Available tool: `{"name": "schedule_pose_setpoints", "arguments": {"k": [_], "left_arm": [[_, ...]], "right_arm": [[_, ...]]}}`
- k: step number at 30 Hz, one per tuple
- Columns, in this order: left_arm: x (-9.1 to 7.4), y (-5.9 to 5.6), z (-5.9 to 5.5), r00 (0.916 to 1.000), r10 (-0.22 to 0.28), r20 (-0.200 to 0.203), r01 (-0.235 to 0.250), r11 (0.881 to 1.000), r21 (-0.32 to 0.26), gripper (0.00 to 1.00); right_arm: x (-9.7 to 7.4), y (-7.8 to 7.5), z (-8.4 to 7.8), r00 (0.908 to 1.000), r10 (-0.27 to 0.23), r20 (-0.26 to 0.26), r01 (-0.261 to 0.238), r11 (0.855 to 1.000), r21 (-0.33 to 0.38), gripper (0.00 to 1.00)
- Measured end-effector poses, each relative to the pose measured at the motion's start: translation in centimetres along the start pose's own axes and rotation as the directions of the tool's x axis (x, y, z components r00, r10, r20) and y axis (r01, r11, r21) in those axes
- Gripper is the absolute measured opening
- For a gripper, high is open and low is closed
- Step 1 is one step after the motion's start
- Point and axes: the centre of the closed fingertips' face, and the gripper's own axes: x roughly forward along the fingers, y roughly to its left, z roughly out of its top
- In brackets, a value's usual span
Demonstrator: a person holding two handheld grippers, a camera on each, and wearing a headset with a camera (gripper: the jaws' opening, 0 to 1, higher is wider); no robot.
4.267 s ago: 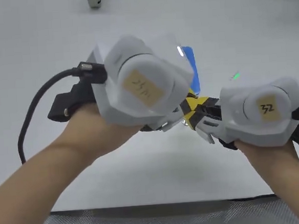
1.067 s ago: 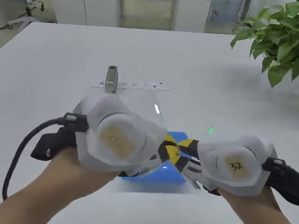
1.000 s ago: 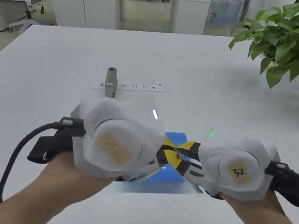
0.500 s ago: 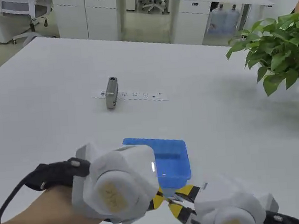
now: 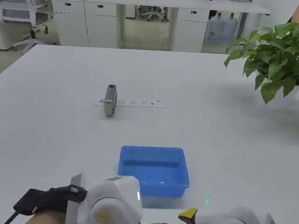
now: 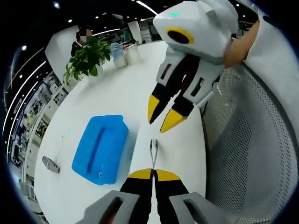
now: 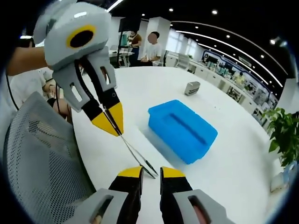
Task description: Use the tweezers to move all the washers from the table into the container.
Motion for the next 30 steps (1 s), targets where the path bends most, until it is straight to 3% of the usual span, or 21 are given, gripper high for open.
{"name": "schedule_pose_setpoints", "arguments": {"k": [3,7,15,19,20,21,22,25,29,30], "left_arm": [[0.7,-0.2,-1.0,0.9994,-0.02,-0.028,0.02,1.0,-0.004,0.0],[1.8,-0.3,-1.6,0.9971,-0.051,-0.057,0.051,0.999,-0.008,0.0],[4.1,-0.2,-3.5,0.9846,-0.103,-0.142,0.104,0.995,-0.003,0.0],[4.6,-0.2,-4.2,0.9764,-0.123,-0.177,0.123,0.992,-0.016,0.0],[4.4,0.0,-4.9,0.9711,-0.11,-0.212,0.108,0.994,-0.021,0.0],[4.7,-0.1,-4.1,0.9766,-0.133,-0.169,0.136,0.991,0.008,0.0],[4.6,0.0,-4.3,0.973,-0.134,-0.188,0.135,0.991,-0.007,0.0],[4.6,-0.1,-4.4,0.9721,-0.133,-0.193,0.135,0.991,-0.002,0.0],[4.4,-0.3,-4.3,0.9792,-0.102,-0.175,0.096,0.995,-0.04,0.0],[4.3,-0.1,-4.4,0.983,-0.073,-0.168,0.063,0.996,-0.064,0.0]], "right_arm": [[-0.7,0.0,0.4,0.9994,0.0,0.034,-0.002,0.998,0.068,0.16],[-1.5,0.6,0.6,0.9973,0.036,0.064,-0.048,0.978,0.202,0.21],[-3.0,1.0,0.3,0.9972,0.02,0.072,-0.033,0.98,0.198,0.27],[-3.7,1.6,0.1,0.9953,0.04,0.088,-0.059,0.971,0.233,0.37],[-3.9,1.6,0.0,0.9952,0.04,0.089,-0.06,0.97,0.238,0.4],[-4.1,1.7,-0.1,0.995,0.037,0.093,-0.059,0.968,0.244,0.42],[-4.4,1.6,-0.2,0.9951,0.029,0.094,-0.052,0.966,0.254,0.43],[-4.8,1.6,-0.1,0.9951,0.022,0.097,-0.047,0.963,0.267,0.49],[-4.9,1.2,0.4,0.9946,-0.003,0.104,-0.025,0.962,0.27,0.56],[-4.9,1.0,0.6,0.9942,-0.006,0.107,-0.024,0.962,0.274,0.57]]}}
